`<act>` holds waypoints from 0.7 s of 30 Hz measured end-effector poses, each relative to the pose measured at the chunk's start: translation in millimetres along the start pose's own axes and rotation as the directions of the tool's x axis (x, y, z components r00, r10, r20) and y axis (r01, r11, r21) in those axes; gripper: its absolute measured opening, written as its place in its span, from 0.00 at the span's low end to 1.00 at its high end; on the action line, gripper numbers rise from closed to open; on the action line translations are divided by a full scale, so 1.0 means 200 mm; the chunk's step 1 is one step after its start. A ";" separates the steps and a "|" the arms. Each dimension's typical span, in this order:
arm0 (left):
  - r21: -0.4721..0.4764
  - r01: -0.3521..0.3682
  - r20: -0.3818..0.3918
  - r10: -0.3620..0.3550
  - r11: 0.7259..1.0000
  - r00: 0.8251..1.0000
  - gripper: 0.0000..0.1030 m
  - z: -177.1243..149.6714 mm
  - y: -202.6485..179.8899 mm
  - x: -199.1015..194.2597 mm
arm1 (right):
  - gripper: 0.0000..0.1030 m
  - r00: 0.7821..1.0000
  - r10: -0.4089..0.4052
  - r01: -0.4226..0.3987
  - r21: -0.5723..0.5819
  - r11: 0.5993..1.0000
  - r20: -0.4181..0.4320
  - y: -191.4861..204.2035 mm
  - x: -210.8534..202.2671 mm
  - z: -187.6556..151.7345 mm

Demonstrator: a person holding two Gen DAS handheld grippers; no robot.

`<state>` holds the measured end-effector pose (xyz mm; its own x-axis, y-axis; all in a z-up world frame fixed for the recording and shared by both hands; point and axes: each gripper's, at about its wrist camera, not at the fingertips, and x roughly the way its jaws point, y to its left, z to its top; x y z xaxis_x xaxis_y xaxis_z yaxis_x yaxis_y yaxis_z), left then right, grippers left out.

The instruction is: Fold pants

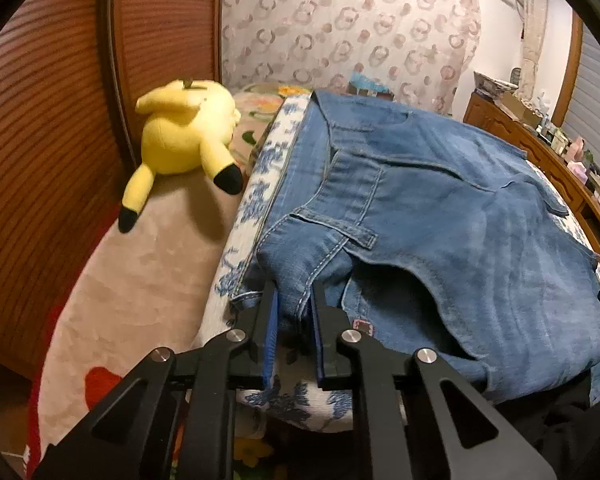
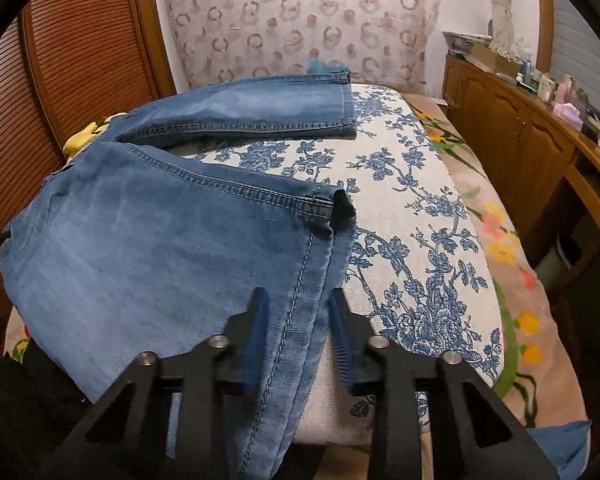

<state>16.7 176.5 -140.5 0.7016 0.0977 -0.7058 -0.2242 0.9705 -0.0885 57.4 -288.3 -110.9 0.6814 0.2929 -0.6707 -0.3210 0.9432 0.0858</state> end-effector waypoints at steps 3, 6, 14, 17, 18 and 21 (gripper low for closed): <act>0.005 0.017 0.041 -0.017 1.000 0.999 0.14 0.05 -0.04 -0.07 | 0.08 0.999 0.042 -0.042 -0.001 0.999 -0.004 -0.01 0.01 0.01; 0.033 0.036 0.087 -0.039 0.999 0.995 0.14 0.12 -0.08 -0.15 | 0.06 0.996 0.089 -0.089 -0.005 0.996 0.025 -0.01 -0.02 0.06; 0.066 0.096 0.207 -0.107 0.993 0.972 0.14 0.37 -0.18 -0.30 | 0.04 0.969 0.171 -0.157 -0.089 0.984 0.178 0.06 -0.27 0.29; 0.086 0.091 0.245 -0.110 0.992 0.963 0.14 0.44 -0.23 -0.32 | 0.04 0.960 0.175 -0.152 -0.117 0.981 0.220 0.06 -0.31 0.39; 0.093 0.088 0.250 -0.108 0.992 0.962 0.14 0.46 -0.24 -0.31 | 0.04 0.958 0.169 -0.144 -0.125 0.982 0.230 0.07 -0.31 0.41; 0.107 0.067 0.258 -0.093 0.992 0.962 0.14 0.50 -0.25 -0.28 | 0.04 0.958 0.141 -0.111 -0.130 0.985 0.250 0.07 -0.25 0.49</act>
<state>56.0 145.3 -25.2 0.8703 0.0605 -0.4889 -0.1026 0.9929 -0.0598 82.5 -275.3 -3.9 0.7717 0.4530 -0.4463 -0.4775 0.8763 0.0638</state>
